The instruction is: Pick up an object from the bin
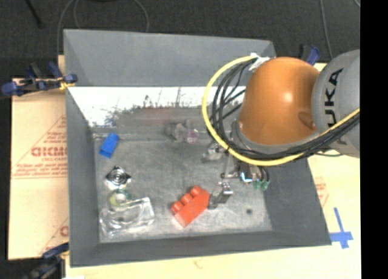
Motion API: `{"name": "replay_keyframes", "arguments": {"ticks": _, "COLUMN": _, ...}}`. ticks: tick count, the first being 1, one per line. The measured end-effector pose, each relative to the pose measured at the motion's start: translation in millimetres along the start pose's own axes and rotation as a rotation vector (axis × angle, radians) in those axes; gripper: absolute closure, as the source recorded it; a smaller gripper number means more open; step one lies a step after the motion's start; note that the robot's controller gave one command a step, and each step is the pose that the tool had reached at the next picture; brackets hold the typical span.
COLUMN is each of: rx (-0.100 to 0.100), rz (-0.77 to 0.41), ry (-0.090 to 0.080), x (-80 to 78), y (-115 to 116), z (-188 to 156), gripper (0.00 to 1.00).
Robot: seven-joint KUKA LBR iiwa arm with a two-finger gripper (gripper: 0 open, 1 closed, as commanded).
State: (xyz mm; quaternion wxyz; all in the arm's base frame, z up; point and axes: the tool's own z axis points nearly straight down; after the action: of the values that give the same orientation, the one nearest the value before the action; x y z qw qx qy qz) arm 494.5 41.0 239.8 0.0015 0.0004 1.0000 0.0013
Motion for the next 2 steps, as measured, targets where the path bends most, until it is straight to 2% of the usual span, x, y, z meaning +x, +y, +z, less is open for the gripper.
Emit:
{"name": "replay_keyframes", "arguments": {"ticks": 1, "rx": 0.0, "rz": 0.123, "ry": -0.004, "x": 9.0, "y": -43, "z": 157, "gripper": 0.0}}
{"name": "replay_keyframes", "arguments": {"ticks": 2, "rx": 0.002, "rz": -0.064, "ry": -0.001, "x": 6.2, "y": 12, "z": 157, "gripper": 0.0}}
